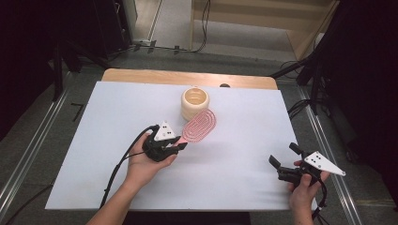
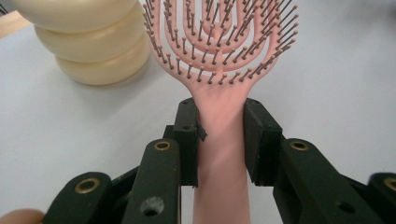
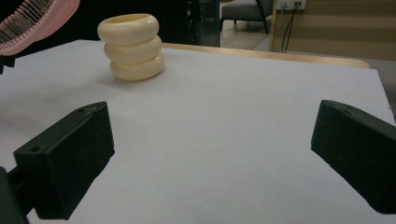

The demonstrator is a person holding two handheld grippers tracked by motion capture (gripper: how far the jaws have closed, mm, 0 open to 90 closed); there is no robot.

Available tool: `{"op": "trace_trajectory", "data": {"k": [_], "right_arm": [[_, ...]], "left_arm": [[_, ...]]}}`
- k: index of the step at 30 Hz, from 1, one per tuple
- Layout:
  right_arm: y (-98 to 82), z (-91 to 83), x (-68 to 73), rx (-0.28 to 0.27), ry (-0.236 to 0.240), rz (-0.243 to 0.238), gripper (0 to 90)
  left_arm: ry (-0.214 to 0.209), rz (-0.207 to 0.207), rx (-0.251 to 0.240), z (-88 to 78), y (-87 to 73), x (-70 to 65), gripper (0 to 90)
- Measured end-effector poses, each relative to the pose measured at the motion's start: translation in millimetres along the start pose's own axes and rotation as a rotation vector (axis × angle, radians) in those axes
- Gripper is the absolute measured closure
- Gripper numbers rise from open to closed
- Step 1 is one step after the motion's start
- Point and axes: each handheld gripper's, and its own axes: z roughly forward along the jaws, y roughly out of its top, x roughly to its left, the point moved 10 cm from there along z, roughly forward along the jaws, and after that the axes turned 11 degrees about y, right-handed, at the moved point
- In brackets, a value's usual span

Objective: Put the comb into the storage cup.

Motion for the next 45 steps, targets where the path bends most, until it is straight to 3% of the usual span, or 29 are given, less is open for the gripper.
{"op": "trace_trajectory", "data": {"k": [6, 7, 10, 18, 32, 45], "right_arm": [[11.5, -5.6, 5.2, -0.022, 0.01, 0.004, 0.0], [14.5, -6.3, 8.2, -0.033, 0.036, 0.029, 0.0], [17.1, -4.2, 13.3, -0.024, 0.056, 0.045, 0.0], [38.6, 5.7, 32.9, -0.023, 0.11, 0.05, 0.0], [72.2, 39.3, 65.5, -0.007, 0.203, 0.046, 0.0], [87.5, 75.9, 96.1, 0.037, 0.279, 0.06, 0.0]], "left_arm": [[0.006, -0.015, -0.041, -4.3, 1.3, 1.7, 70.5], [0.01, -0.018, -0.057, -6.0, 2.1, 1.3, 70.5], [0.008, -0.024, -0.086, -8.0, 4.9, -1.0, 70.5], [0.016, -0.028, -0.161, -16.4, 13.1, -2.6, 70.5], [0.033, -0.027, -0.217, -18.4, 14.4, -3.1, 70.5], [0.042, -0.03, -0.26, -20.8, 16.0, -3.2, 70.5]]}}
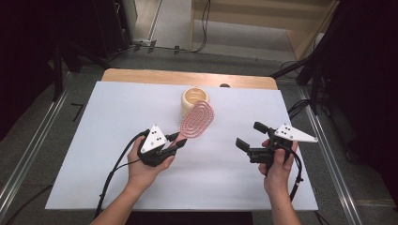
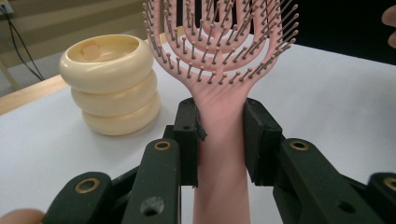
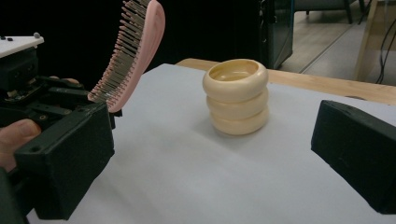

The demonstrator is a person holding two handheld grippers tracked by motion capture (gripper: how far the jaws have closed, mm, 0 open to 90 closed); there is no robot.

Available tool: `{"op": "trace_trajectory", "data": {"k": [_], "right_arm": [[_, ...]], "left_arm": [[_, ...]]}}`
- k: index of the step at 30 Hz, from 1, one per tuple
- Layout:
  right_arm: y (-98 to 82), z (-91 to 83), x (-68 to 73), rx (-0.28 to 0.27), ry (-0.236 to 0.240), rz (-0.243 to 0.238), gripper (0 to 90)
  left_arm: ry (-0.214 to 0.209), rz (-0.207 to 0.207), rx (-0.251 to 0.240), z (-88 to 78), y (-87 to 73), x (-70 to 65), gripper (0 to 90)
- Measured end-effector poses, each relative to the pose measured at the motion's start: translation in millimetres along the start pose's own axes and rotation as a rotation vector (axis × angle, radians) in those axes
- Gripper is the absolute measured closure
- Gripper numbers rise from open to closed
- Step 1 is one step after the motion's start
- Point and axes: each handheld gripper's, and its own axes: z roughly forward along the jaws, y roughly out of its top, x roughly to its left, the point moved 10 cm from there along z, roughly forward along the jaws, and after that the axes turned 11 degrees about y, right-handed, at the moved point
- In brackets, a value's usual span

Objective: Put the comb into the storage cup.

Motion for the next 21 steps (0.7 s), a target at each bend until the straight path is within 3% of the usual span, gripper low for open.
{"op": "trace_trajectory", "data": {"k": [16, 21], "right_arm": [[16.0, 48.6, 28.2, 0.026, 0.11, 0.008, 0.0], [18.3, 57.3, 33.8, 0.019, 0.142, 0.042, 0.0]], "left_arm": [[0.011, 0.009, -0.032, -1.9, 2.6, -3.8, 70.5], [0.017, 0.014, -0.045, -3.4, 3.8, -4.3, 70.5]]}}
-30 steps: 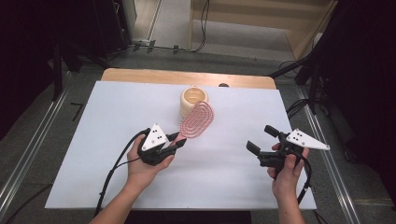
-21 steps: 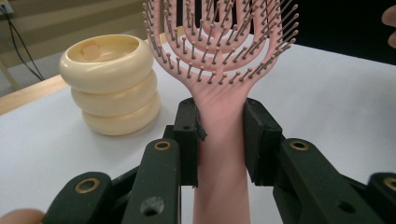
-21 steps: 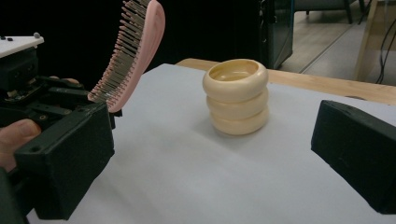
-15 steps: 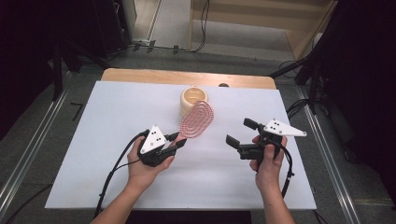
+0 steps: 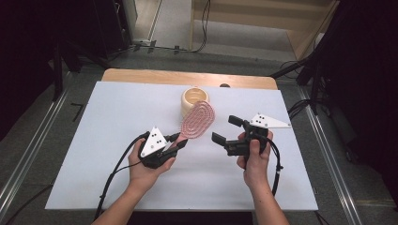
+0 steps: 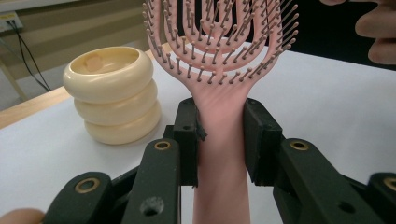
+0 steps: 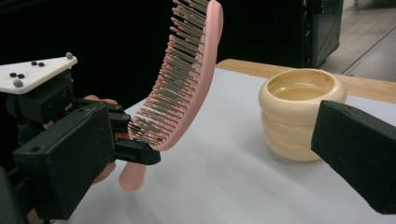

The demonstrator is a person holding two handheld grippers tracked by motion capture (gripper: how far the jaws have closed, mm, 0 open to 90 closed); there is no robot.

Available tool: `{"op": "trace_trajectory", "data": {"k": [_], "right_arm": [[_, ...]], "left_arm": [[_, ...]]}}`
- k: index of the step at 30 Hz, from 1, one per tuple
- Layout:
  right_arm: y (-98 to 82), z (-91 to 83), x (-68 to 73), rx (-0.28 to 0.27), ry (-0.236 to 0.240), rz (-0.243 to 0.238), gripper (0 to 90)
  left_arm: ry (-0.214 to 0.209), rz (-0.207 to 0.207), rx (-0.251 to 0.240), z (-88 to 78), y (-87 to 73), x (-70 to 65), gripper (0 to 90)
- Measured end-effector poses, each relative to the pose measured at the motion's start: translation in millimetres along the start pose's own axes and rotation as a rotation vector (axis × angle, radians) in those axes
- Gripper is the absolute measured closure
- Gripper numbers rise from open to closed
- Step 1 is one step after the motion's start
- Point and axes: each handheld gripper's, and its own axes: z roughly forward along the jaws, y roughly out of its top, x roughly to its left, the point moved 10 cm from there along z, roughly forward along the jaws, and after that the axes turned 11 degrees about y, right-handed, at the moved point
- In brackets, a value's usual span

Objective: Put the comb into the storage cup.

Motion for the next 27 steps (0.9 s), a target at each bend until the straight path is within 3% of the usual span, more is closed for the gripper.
{"op": "trace_trajectory", "data": {"k": [11, 18, 27], "right_arm": [[4.1, 21.2, 7.8, -0.007, 0.043, 0.043, 0.0], [5.4, 30.7, 11.3, -0.007, 0.039, 0.07, 8.5], [4.2, 41.0, 14.7, 0.002, 0.049, 0.134, 26.8]], "left_arm": [[0.014, 0.012, -0.016, -0.8, 0.3, -1.6, 70.5], [0.02, 0.018, -0.024, -0.4, -0.2, -2.4, 70.5], [0.028, 0.025, -0.036, -1.6, 0.7, -3.5, 70.5]]}}
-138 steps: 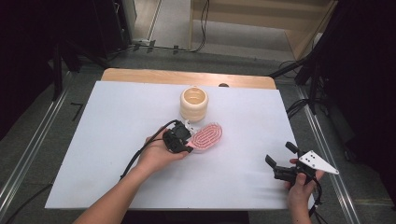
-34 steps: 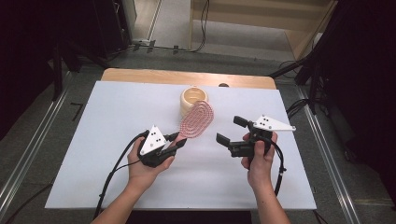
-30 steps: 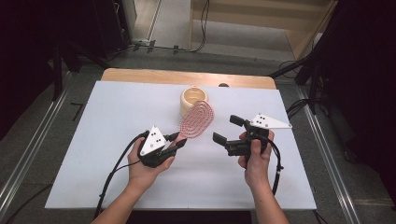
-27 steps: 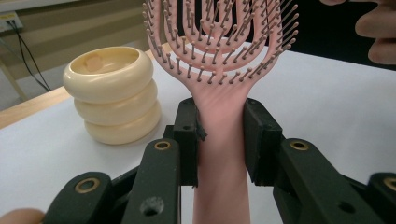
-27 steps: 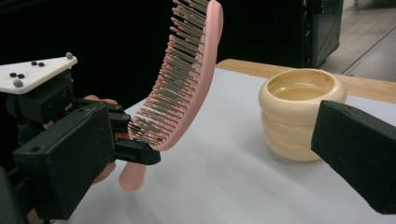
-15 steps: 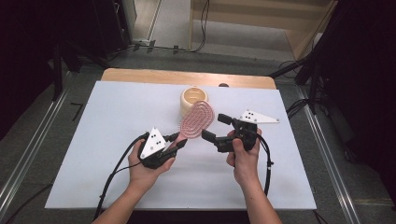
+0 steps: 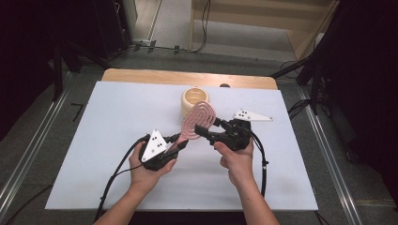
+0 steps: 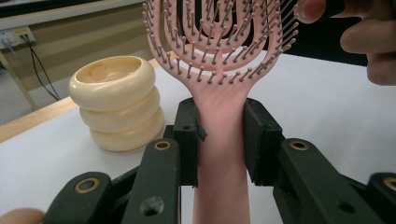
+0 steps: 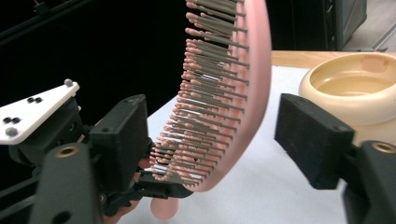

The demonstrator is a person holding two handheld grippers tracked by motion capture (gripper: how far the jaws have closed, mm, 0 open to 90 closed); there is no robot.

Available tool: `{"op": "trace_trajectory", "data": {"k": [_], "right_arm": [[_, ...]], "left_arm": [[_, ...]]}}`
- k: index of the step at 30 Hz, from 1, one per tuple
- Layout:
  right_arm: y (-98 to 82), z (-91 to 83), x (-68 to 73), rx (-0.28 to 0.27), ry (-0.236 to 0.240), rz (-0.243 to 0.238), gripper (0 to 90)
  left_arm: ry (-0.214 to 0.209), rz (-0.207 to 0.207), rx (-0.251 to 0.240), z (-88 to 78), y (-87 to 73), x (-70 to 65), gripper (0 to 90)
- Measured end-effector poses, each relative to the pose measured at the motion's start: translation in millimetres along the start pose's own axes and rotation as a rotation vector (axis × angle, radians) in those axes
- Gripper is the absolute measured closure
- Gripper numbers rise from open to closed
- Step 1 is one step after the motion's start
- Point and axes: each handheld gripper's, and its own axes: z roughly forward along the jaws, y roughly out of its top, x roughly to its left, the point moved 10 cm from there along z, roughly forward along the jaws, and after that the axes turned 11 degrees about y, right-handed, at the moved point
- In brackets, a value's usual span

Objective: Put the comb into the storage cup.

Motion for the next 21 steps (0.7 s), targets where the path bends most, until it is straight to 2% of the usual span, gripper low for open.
{"op": "trace_trajectory", "data": {"k": [14, 18, 21], "right_arm": [[-5.6, 19.5, 5.6, 0.022, 0.006, 0.034, 45.9], [-5.7, 22.6, 4.4, 0.009, -0.006, 0.052, 51.3], [-5.5, 24.3, 5.2, 0.0, 0.011, 0.064, 55.3]], "left_arm": [[0.018, 0.016, -0.009, 1.2, -1.9, -3.2, 70.5], [0.025, 0.019, -0.02, 0.6, -1.5, -3.8, 70.5], [0.025, 0.015, -0.025, 0.5, -1.5, -3.7, 70.5]]}}
